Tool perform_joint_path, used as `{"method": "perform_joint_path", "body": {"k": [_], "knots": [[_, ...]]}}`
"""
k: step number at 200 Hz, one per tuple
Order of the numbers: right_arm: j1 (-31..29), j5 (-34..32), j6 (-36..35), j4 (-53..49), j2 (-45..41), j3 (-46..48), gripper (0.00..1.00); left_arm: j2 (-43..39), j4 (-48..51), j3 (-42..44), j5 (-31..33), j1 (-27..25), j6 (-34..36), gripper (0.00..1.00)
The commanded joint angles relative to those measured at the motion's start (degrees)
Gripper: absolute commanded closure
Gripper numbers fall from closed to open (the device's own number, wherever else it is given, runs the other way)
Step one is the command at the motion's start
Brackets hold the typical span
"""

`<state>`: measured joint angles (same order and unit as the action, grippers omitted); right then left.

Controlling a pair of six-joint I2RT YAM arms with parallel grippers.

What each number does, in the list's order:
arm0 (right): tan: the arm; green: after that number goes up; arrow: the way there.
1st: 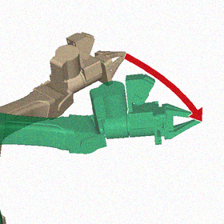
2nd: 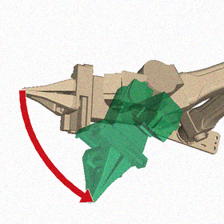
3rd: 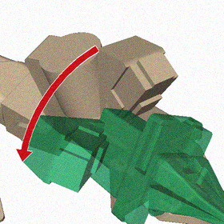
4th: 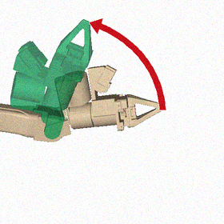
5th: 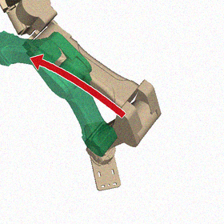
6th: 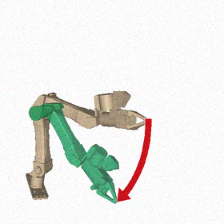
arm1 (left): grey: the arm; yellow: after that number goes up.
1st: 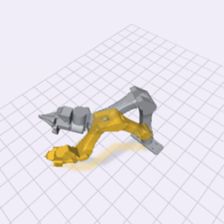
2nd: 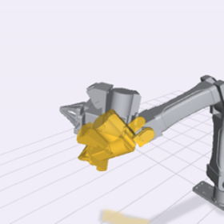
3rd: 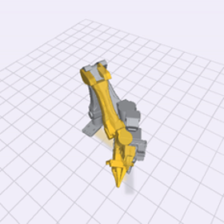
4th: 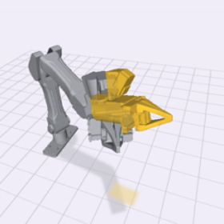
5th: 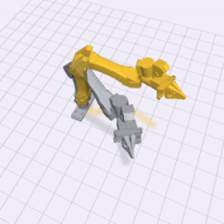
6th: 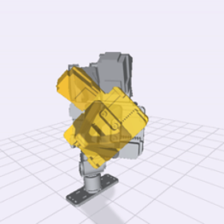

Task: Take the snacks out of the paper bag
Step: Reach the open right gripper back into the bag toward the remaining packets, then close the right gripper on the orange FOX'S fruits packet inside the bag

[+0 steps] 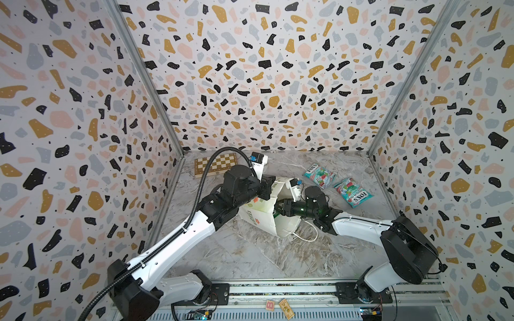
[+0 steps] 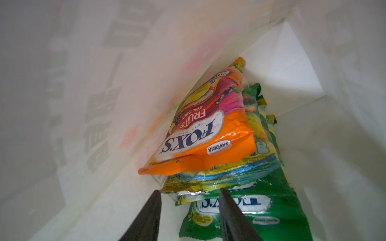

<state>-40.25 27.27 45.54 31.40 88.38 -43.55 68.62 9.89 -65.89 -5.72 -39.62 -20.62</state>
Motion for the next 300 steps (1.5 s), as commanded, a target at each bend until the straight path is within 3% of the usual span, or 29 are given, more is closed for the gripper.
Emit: {"method": "perform_joint_path", "body": {"k": [1,199,267,300], "knots": [[-0.3,-1.5,4.5,1.0,0.8,-2.6,0.53,0.1,-3.4,0.0,-0.6,-0.4,-0.4,1.00],[-1.1,-2.0,11.8,5.3,8.7,-7.4,0.53,0.7,-3.8,-0.3,-1.7,-0.6,-0.5,1.00],[-1.6,-5.0,16.8,10.1,11.5,-6.9,0.51,1.2,-4.1,-0.4,-2.7,-1.0,-0.5,1.00],[-2.0,-6.6,18.9,12.9,12.9,-6.5,0.54,1.0,-3.8,-0.3,-2.6,-1.1,-0.3,1.00]]}}
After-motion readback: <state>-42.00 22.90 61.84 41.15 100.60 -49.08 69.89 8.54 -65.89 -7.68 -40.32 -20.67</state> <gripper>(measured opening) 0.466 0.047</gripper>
